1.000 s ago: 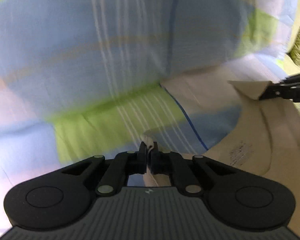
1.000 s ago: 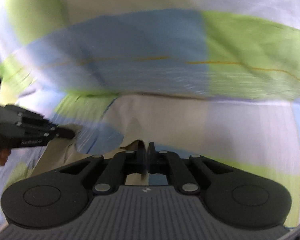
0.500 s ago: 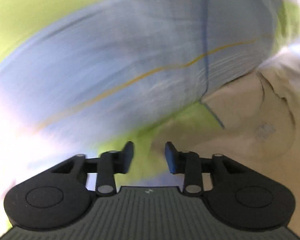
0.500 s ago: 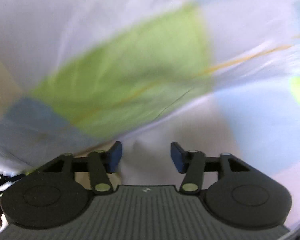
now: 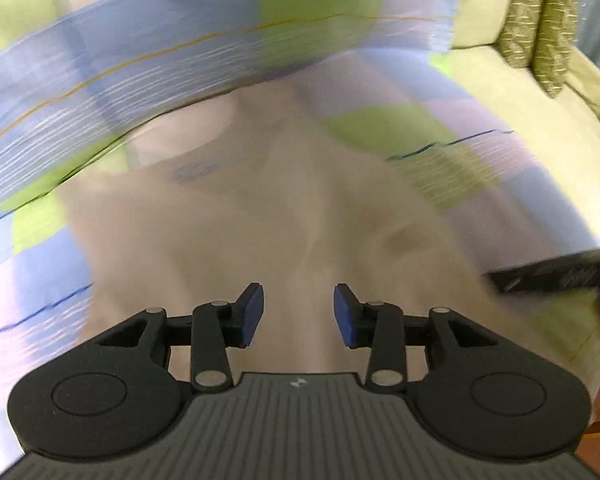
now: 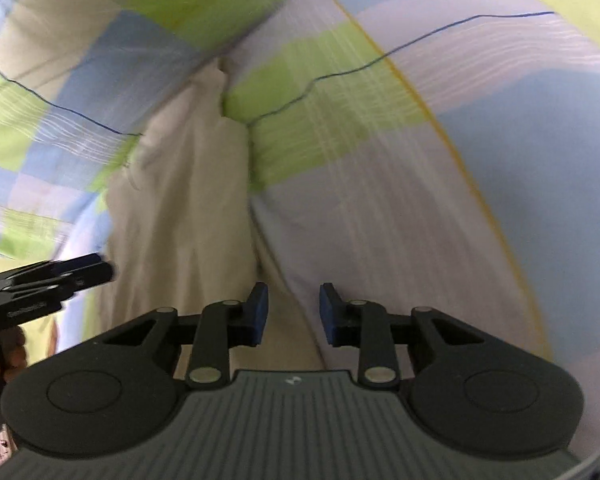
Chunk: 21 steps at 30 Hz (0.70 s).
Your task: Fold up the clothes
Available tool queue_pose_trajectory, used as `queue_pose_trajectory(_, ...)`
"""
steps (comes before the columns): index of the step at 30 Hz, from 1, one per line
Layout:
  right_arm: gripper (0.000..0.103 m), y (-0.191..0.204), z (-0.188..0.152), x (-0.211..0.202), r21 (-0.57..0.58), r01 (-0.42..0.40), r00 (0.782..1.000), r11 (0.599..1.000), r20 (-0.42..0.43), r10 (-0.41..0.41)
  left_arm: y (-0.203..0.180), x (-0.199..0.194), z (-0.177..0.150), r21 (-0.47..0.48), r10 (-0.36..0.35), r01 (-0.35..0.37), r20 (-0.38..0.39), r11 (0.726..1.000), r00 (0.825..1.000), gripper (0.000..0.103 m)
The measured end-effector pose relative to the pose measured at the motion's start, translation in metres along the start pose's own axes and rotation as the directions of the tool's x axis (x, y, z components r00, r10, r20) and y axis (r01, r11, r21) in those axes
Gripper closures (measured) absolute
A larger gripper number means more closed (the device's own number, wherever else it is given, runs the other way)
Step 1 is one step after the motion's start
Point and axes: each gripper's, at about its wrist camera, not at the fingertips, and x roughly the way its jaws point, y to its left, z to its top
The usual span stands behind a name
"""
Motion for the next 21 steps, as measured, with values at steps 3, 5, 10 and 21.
queue_pose_trajectory(3, 0.102, 0.027, -0.005, -0.003, -0.203, 0.068, 0.997, 0.977, 0.043, -0.060, -0.021, 0.031, 0.032, 0.140, -0.012, 0.010, 0.010, 0.990, 1.000, 0.052)
queue_pose_trajectory(5, 0.102, 0.038, -0.009, -0.015, -0.240, 0.102, 0.992, 0.965, 0.095, -0.081, -0.025, 0.049, 0.043, 0.232, 0.024, -0.020, -0.014, 0.973, 1.000, 0.045)
queue_pose_trajectory(10, 0.103, 0.050, -0.020, -0.033, -0.288, 0.166, 0.978, 0.943, 0.170, -0.120, 0.013, 0.071, 0.022, 0.149, 0.210, -0.196, -0.087, 0.969, 0.974, 0.042)
queue_pose_trajectory(21, 0.080, 0.048, 0.035, -0.006, -0.177, 0.144, 0.980, 0.974, 0.163, -0.115, 0.041, 0.067, -0.004, 0.021, 0.138, -0.137, -0.020, 0.990, 0.990, 0.025)
